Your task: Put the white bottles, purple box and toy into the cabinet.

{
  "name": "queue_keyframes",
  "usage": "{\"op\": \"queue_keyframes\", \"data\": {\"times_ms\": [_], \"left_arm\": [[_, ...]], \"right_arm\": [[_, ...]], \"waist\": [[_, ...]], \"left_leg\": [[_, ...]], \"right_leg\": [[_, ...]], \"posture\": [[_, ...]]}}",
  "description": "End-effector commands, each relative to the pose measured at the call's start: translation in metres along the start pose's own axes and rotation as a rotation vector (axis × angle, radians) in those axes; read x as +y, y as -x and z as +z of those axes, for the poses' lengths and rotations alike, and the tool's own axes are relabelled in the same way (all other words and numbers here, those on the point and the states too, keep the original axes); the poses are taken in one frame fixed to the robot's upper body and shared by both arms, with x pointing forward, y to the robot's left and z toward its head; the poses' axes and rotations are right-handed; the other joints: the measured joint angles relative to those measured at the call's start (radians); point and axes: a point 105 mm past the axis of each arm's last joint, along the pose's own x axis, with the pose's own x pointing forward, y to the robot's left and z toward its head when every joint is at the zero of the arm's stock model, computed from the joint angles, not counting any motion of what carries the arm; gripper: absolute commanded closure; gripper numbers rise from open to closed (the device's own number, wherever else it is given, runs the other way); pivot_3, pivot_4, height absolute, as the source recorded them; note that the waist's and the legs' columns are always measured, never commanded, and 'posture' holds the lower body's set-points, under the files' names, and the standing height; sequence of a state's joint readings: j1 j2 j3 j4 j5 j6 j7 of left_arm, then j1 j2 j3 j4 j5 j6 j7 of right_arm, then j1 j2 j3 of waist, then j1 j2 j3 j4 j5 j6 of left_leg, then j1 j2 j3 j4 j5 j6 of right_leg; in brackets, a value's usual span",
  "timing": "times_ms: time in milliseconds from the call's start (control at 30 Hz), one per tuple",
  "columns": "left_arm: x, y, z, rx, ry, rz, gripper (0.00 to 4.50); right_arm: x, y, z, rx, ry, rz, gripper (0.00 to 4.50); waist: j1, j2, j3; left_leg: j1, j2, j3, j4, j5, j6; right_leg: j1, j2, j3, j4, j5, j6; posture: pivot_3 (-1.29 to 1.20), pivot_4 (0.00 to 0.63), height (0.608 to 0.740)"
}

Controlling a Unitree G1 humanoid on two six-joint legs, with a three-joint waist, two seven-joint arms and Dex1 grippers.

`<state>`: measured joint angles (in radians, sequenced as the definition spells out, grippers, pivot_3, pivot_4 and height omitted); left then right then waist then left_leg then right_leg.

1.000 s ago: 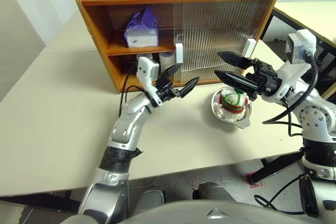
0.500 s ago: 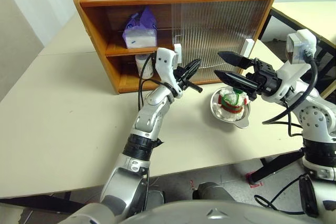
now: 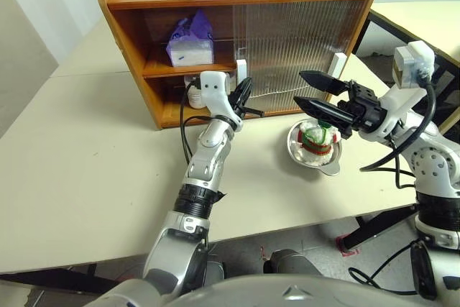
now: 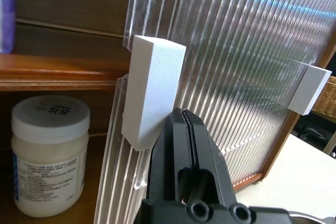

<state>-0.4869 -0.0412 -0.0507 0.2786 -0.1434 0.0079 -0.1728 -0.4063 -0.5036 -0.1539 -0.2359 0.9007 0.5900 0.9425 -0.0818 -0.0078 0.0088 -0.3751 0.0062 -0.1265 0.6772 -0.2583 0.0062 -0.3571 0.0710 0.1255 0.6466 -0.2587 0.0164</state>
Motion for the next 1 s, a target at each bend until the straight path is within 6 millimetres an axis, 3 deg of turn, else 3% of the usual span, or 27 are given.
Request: {"op": "queue_keyframes", "data": {"times_ms": [33, 367, 467, 1000], "left_arm": [[0.006, -0.001, 0.002, -0.008, -0.003, 0.019, 4.44], [0.007, -0.007, 0.007, -0.046, -0.016, 0.079, 4.44], [0.026, -0.003, 0.003, -0.047, -0.025, 0.219, 4.44], [0.078, 0.029, 0.01, -0.065, -0.033, 0.494, 4.44]], "right_arm": [[0.002, 0.001, 0.004, 0.004, 0.015, 0.003, 0.0], [0.002, 0.0, 0.004, 0.004, 0.015, 0.003, 0.0], [0.002, 0.001, 0.004, 0.004, 0.017, 0.002, 0.0], [0.003, -0.002, 0.002, 0.004, 0.006, 0.018, 0.0]], "waist": [[-0.002, 0.0, 0.0], [-0.003, 0.0, 0.0], [-0.009, 0.0, 0.0], [-0.039, 0.0, 0.001]], "left_leg": [[0.0, 0.0, 0.0, 0.0, 0.0, 0.0], [0.0, 0.0, 0.0, 0.0, 0.0, 0.0], [0.0, 0.0, 0.0, 0.0, 0.0, 0.0], [0.003, -0.001, 0.0, -0.001, 0.0, 0.0]], "right_leg": [[0.0, 0.0, 0.0, 0.0, 0.0, 0.0], [0.0, 0.0, 0.0, 0.0, 0.0, 0.0], [0.0, 0.0, 0.0, 0.0, 0.0, 0.0], [0.002, 0.001, 0.0, 0.0, 0.0, 0.0]], "posture": [[-0.15, 0.0, 0.74], [-0.15, 0.0, 0.74], [-0.15, 0.0, 0.74], [-0.13, 0.0, 0.74]]}}
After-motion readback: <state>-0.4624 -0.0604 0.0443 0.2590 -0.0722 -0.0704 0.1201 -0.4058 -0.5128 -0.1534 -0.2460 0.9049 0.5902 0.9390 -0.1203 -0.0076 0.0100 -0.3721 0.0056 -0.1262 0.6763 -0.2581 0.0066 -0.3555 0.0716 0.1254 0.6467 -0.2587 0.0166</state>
